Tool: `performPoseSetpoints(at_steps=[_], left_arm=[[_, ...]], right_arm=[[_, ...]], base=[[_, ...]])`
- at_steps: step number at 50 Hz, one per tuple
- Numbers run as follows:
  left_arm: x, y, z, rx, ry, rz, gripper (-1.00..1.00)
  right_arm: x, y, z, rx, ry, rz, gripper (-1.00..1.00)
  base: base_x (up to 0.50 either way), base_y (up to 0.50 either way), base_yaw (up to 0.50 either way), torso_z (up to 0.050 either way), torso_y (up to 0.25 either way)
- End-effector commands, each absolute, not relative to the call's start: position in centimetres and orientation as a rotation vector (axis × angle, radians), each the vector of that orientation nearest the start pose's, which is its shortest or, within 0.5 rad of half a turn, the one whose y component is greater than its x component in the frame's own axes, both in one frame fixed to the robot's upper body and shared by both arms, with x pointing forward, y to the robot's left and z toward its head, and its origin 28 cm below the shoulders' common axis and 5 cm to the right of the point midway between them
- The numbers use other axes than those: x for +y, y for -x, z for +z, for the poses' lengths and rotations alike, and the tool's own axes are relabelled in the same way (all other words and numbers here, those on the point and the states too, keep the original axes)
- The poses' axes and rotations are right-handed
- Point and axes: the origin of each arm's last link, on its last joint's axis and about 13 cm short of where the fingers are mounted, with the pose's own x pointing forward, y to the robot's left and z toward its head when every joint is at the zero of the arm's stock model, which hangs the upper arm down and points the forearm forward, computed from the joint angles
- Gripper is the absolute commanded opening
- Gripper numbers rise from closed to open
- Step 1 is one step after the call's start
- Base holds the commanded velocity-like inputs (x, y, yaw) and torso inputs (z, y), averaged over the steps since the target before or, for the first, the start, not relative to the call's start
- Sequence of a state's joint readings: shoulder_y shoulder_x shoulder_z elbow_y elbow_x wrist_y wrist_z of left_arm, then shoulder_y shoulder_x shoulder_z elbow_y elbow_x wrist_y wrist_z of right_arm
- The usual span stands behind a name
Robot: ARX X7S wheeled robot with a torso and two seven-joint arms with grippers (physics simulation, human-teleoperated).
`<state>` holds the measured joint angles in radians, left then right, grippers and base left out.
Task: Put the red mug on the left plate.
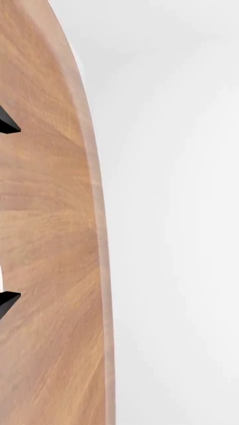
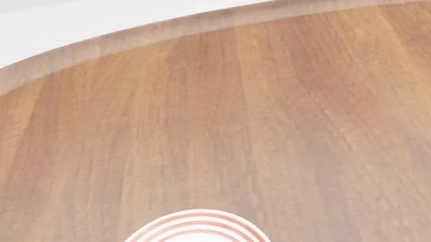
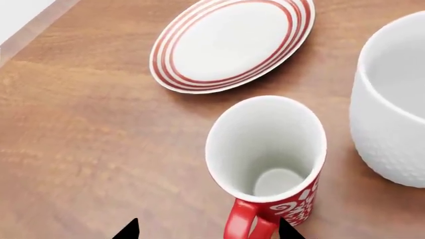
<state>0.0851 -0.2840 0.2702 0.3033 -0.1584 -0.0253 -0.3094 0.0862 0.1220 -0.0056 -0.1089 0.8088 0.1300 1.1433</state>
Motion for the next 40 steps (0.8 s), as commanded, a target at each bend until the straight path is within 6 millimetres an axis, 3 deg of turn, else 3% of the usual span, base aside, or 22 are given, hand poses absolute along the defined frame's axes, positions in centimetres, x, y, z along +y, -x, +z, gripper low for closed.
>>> performPoseSetpoints(at_steps=[1,40], left_arm=[[20.5,-18.5,5.0,-0.135,-0.054,-0.019,1.0],[20.4,-18.5,5.0,-0.137,-0.059,-0.024,1.0]], right_arm=[[-10.4,-23.4,5.3,0.345,-0.626,-0.975,1.0],[-10.7,-24.2,4.5,0.393,-0.654,-0.983,1.0]], base=[[0.0,0.0,0.0,0.0,0.0],[0.0,0.0,0.0,0.0,0.0]])
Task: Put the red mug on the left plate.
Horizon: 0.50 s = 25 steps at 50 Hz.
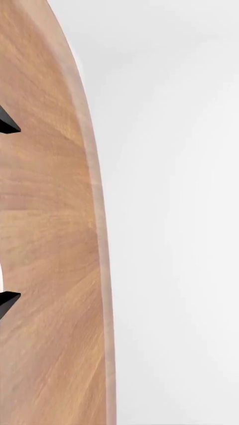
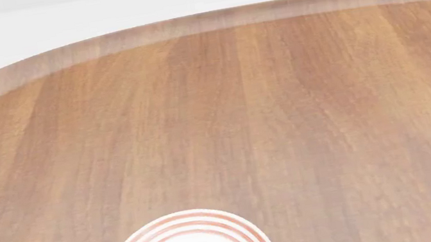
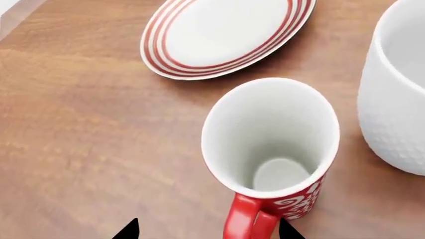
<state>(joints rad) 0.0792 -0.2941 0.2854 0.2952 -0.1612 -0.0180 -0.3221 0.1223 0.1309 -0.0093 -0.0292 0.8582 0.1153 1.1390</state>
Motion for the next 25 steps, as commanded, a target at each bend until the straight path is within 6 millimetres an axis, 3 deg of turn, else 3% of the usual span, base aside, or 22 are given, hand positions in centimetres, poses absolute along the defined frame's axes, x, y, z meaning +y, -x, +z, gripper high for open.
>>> performPoseSetpoints(at_steps=[1,25], left_arm=[[20.4,-18.45,5.02,-0.137,-0.059,-0.024,1.0],[20.46,-18.39,5.11,-0.14,-0.059,-0.02,1.0]], right_arm=[[-10.74,-24.24,4.43,0.395,-0.653,-0.983,1.0],[-11.1,-24.27,3.88,0.408,-0.659,-1.005,1.0]], base=[[0.0,0.0,0.0,0.0,0.0],[0.0,0.0,0.0,0.0,0.0]])
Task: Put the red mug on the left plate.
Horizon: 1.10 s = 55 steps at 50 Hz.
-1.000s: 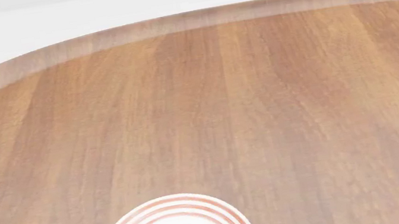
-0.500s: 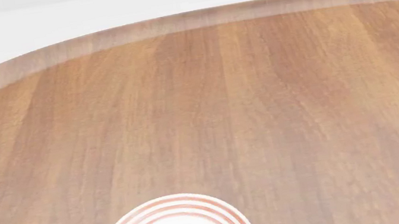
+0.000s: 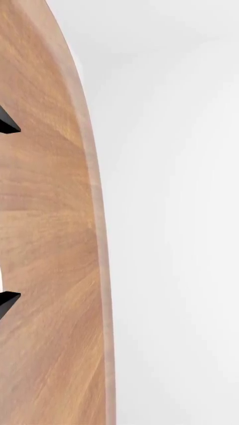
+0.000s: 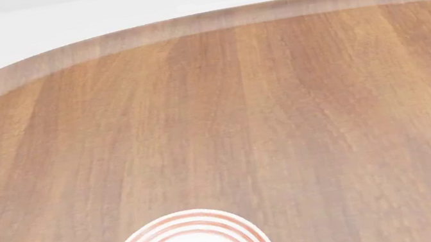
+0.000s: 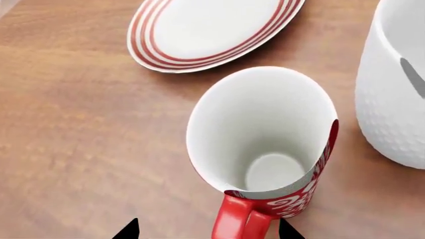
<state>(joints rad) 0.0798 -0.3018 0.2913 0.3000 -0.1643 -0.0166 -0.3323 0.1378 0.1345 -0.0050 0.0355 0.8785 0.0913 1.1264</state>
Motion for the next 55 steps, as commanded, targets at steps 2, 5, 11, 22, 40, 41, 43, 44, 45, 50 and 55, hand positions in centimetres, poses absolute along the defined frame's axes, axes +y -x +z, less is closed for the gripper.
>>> performPoseSetpoints(at_steps=[2,5,11,22,40,41,43,44,45,50,55], left_arm=[[20.5,-18.4,5.1,-0.141,-0.058,-0.02,1.0],[20.4,-18.4,5.1,-0.141,-0.059,-0.02,1.0],[20.5,-18.4,5.1,-0.141,-0.059,-0.02,1.0],[20.5,-18.4,5.1,-0.142,-0.061,-0.02,1.0],[20.5,-18.3,5.2,-0.146,-0.066,-0.016,1.0],[20.5,-18.3,5.2,-0.146,-0.065,-0.016,1.0],[20.6,-18.3,5.2,-0.147,-0.064,-0.015,1.0],[20.5,-18.3,5.2,-0.147,-0.064,-0.014,1.0],[20.5,-18.3,5.2,-0.147,-0.064,-0.016,1.0],[20.5,-18.3,5.2,-0.148,-0.066,-0.016,1.0],[20.5,-18.3,5.2,-0.149,-0.065,-0.015,1.0]], right_arm=[[-11.1,-24.3,3.9,0.408,-0.658,-1.005,1.0],[-11.1,-24.2,3.9,0.408,-0.66,-1.006,1.0],[-11.1,-24.2,3.9,0.407,-0.659,-1.008,1.0],[-11.1,-24.0,4.0,0.401,-0.656,-1.008,-1.0],[-9.9,-22.1,6.4,0.317,-0.65,-0.915,-1.0],[-9.8,-22.1,6.5,0.312,-0.645,-0.906,-1.0],[-9.5,-21.8,6.9,0.3,-0.642,-0.885,-1.0],[-9.4,-21.7,7.1,0.293,-0.639,-0.88,-1.0],[-9.3,-21.4,7.4,0.279,-0.635,-0.863,-1.0],[-8.8,-20.9,8.1,0.256,-0.624,-0.83,-1.0],[-8.1,-20.3,8.8,0.227,-0.612,-0.771,-1.0]], base=[[0.0,0.0,0.0,0.0,0.0],[0.0,0.0,0.0,0.0,0.0],[0.0,0.0,0.0,0.0,0.0],[0.0,0.0,0.0,0.0,0.0],[0.0,0.0,0.0,0.0,0.0],[0.0,0.0,0.0,0.0,0.0],[0.0,0.0,0.0,0.0,0.0],[0.0,0.0,0.0,0.0,0.0],[0.0,0.0,0.0,0.0,0.0],[0.0,0.0,0.0,0.0,0.0],[0.0,0.0,0.0,0.0,0.0]])
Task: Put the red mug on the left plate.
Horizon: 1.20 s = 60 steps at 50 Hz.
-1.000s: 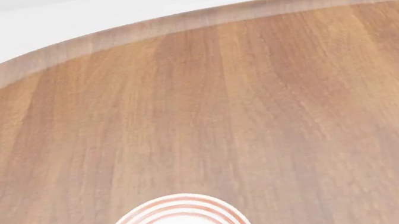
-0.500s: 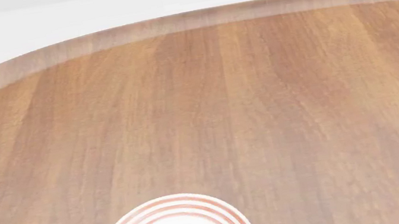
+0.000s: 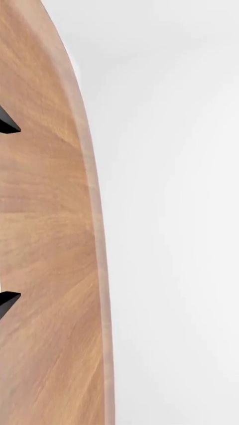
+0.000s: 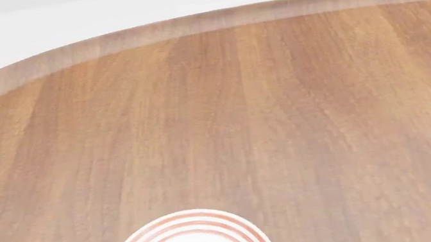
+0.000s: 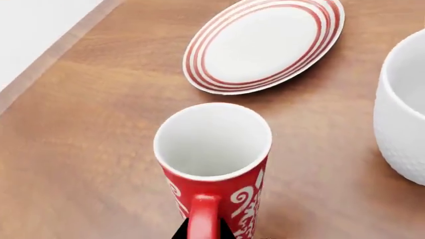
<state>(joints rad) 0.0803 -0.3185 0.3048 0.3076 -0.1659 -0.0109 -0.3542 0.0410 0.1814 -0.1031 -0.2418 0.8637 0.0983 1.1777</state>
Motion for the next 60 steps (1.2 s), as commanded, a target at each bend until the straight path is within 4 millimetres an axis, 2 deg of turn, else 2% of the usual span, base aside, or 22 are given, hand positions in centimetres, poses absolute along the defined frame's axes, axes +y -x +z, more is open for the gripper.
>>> performPoseSetpoints(at_steps=[1,18,23,40,51,60], left_arm=[[20.5,-18.3,5.2,-0.149,-0.065,-0.014,1.0],[20.6,-18.2,5.3,-0.151,-0.065,-0.014,1.0],[20.6,-18.2,5.3,-0.151,-0.066,-0.014,1.0],[20.6,-18.2,5.3,-0.152,-0.066,-0.013,1.0],[20.6,-18.3,5.4,-0.153,-0.065,-0.013,1.0],[20.6,-18.2,5.4,-0.155,-0.064,-0.011,1.0]], right_arm=[[-8.0,-20.2,8.8,0.223,-0.606,-0.764,-1.0],[-6.6,-19.0,10.0,0.094,-0.53,-0.611,-1.0],[-6.0,-18.2,10.8,0.013,-0.486,-0.518,-1.0],[-4.6,-16.3,11.9,-0.091,-0.426,-0.298,-1.0],[-3.2,-16.0,11.1,-0.138,-0.378,-0.13,-1.0],[-1.9,-15.9,9.6,-0.121,-0.367,0.016,-1.0]], base=[[0.0,0.0,0.0,0.0,0.0],[0.0,0.0,0.0,0.0,0.0],[0.0,0.0,0.0,0.0,0.0],[0.0,0.0,0.0,0.0,0.001],[0.0,0.0,0.0,0.0,0.0],[0.0,0.0,0.0,0.0,0.0]])
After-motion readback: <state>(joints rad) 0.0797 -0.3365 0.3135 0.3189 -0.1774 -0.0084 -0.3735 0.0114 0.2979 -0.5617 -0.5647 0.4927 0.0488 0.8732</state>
